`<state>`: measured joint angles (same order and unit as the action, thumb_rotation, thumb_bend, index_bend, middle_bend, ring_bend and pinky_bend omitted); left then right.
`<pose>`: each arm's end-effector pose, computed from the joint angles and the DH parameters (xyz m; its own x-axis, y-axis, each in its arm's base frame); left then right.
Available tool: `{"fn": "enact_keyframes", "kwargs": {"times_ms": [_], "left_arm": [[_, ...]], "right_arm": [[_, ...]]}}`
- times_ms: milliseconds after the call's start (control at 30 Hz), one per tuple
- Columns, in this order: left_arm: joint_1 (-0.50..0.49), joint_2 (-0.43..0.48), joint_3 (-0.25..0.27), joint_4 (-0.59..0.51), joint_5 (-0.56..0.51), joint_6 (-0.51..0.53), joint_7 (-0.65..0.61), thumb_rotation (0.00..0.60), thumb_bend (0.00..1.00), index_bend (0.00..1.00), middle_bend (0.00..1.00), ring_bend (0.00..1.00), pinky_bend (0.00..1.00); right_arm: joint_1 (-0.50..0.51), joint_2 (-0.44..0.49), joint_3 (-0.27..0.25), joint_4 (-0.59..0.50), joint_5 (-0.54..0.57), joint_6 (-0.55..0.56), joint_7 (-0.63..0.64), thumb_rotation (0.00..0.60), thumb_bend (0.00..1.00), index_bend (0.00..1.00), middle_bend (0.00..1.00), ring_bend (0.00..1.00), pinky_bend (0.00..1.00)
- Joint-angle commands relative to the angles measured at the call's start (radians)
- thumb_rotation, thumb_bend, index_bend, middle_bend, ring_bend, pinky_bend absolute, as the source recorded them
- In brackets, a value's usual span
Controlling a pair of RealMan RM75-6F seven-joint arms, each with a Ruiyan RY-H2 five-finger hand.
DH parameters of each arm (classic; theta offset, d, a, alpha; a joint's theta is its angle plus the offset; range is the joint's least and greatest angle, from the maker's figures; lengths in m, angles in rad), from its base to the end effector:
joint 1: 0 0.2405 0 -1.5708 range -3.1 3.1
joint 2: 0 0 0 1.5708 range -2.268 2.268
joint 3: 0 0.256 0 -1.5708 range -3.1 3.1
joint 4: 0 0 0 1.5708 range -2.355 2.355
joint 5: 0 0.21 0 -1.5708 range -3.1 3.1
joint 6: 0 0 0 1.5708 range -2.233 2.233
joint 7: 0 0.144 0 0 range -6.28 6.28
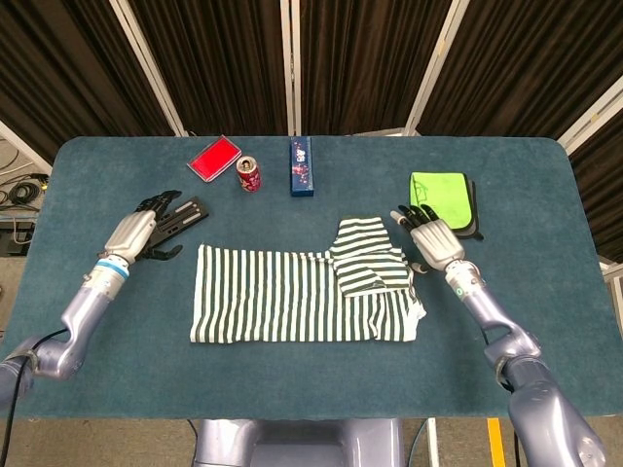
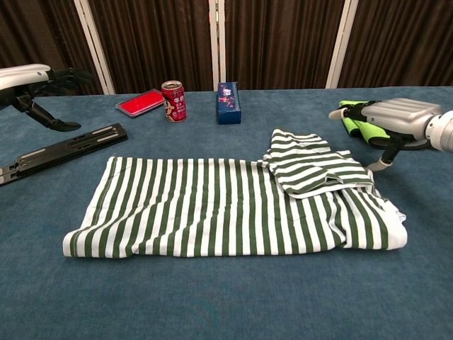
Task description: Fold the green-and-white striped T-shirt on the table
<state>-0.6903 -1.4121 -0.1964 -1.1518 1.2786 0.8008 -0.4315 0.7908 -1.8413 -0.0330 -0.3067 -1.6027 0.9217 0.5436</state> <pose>-0.2463 0.3979 0.0615 0.1073 0.3176 0.9421 0.9903 -0.1188 -0.0727 -0.2672 -0.4286 0.0033 0.6083 -0.1754 0.7741 -0.7628 -0.3987 0.5090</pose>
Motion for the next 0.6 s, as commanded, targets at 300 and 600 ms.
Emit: {"fn": "enact_keyframes", "kwargs": {"times_ms": [300, 600], "left_arm": [[0.133, 0.164, 0.052, -0.215, 0.006, 0.182, 0.185, 0.600, 0.28, 0.00, 0.00, 0.00, 0.00], [0.301, 0.291, 0.099, -0.501, -0.133, 0.417, 0.553, 0.600, 0.00, 0.00, 0.00, 0.00, 0.00]], "right_arm": [[-0.072, 0.240, -0.011, -0.305, -0.007, 0.118, -0.203, 0.600, 0.00, 0.00, 0.00, 0.00, 0.00], [0.003, 0.352, 0.071, -0.532, 0.061, 0.019, -0.338, 0.600, 0.00, 0.00, 0.00, 0.00, 0.00]]}}
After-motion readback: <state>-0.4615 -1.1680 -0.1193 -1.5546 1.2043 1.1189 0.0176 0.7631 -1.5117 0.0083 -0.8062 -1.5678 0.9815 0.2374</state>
